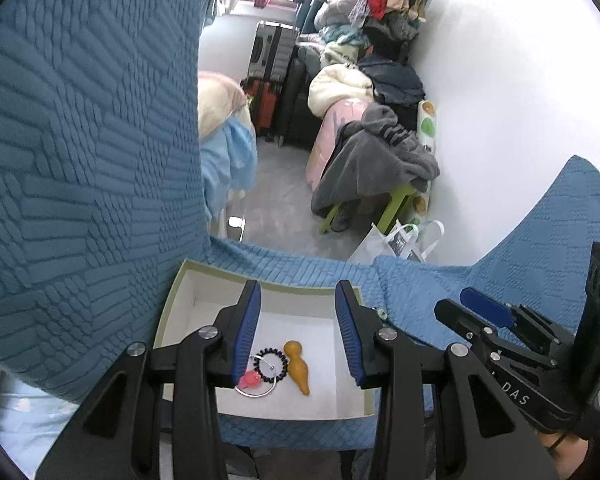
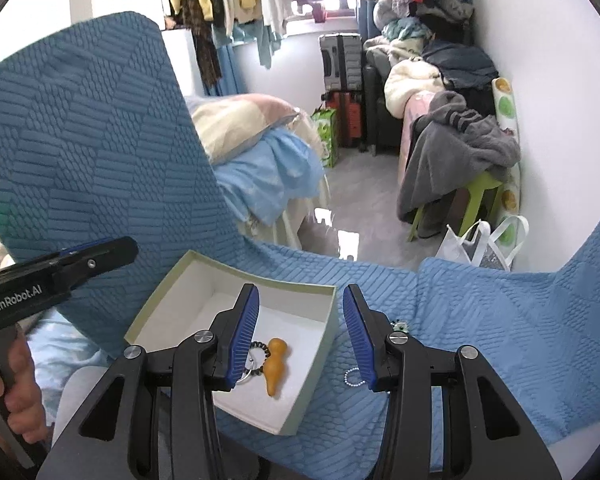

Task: Organize jewelry
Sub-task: 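Withdraw both tools from the box toward the remaining key bunch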

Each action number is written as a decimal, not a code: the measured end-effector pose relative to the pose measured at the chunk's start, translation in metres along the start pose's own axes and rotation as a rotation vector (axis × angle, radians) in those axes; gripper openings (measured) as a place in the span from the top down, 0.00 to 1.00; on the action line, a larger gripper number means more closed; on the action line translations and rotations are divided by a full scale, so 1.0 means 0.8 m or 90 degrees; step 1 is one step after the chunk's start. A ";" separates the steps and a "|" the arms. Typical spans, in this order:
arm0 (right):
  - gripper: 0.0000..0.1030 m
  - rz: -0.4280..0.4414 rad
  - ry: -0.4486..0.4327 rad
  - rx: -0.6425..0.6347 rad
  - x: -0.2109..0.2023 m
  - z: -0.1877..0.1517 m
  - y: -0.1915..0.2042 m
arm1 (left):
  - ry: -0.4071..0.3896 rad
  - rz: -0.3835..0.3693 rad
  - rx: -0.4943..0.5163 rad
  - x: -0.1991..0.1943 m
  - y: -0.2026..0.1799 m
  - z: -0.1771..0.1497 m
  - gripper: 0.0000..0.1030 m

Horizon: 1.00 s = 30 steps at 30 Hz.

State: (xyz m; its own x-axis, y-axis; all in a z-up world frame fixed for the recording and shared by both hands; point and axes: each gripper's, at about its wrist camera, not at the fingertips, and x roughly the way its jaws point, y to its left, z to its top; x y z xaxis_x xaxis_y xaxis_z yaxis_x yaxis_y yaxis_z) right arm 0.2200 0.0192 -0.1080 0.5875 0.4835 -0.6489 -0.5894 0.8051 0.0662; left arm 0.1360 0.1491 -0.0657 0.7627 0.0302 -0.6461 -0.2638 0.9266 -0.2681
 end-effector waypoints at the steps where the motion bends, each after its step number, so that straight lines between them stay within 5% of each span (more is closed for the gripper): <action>1: 0.60 0.000 -0.006 0.002 -0.006 0.000 -0.003 | -0.003 0.003 0.000 -0.002 -0.003 0.001 0.62; 15: 0.60 -0.015 -0.063 0.031 -0.067 -0.010 -0.055 | -0.044 -0.045 0.041 -0.021 -0.072 -0.006 0.61; 30: 0.60 -0.071 -0.064 0.078 -0.073 -0.084 -0.141 | 0.020 -0.089 0.036 0.060 -0.118 -0.056 0.61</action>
State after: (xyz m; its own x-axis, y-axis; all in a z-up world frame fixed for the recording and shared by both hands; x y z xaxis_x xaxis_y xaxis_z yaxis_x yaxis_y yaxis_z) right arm 0.2144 -0.1230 -0.1286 0.7017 0.4155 -0.5788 -0.4487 0.8887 0.0941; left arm 0.1712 0.0459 -0.1037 0.7703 -0.1109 -0.6280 -0.1222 0.9409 -0.3160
